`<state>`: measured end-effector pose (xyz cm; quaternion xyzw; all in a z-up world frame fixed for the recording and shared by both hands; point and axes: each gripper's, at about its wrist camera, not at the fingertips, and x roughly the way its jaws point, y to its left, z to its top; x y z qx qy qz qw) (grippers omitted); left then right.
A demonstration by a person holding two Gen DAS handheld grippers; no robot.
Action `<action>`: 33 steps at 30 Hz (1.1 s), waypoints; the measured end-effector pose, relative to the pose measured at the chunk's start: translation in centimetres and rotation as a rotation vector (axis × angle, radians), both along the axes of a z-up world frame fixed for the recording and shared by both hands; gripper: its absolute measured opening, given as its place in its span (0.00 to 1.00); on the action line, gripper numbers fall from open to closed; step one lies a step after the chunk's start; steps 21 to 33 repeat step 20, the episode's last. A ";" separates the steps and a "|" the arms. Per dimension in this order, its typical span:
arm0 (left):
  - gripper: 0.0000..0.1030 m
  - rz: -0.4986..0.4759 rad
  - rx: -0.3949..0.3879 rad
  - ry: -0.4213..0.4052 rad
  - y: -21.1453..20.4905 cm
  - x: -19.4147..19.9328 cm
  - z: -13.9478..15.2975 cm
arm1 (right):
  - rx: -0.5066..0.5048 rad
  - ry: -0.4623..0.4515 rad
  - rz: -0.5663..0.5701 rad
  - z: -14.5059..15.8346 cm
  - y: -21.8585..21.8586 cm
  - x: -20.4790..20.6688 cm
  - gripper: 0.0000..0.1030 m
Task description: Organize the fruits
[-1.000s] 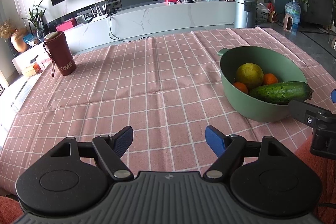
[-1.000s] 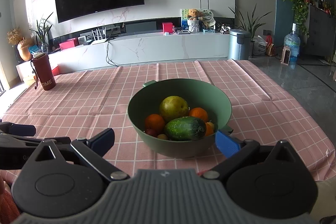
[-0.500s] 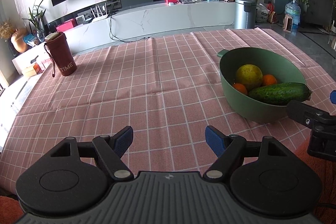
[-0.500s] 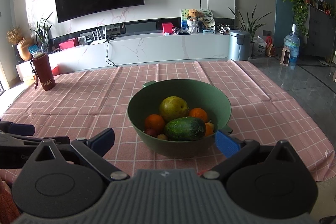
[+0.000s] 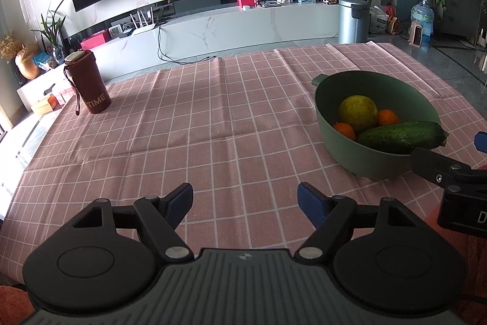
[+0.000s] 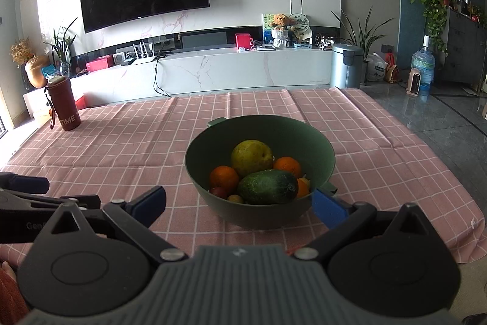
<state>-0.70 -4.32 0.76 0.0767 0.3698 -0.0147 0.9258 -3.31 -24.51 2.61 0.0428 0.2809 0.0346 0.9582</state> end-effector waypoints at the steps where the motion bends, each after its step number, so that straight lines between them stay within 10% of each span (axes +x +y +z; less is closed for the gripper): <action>1: 0.89 0.000 0.000 0.001 0.0 0.0 0.0 | 0.000 0.000 0.000 0.0 0.0 0.0 0.95; 33: 0.88 0.000 -0.004 0.003 0.0 -0.1 0.1 | -0.003 0.000 0.001 0.0 -0.1 0.0 0.95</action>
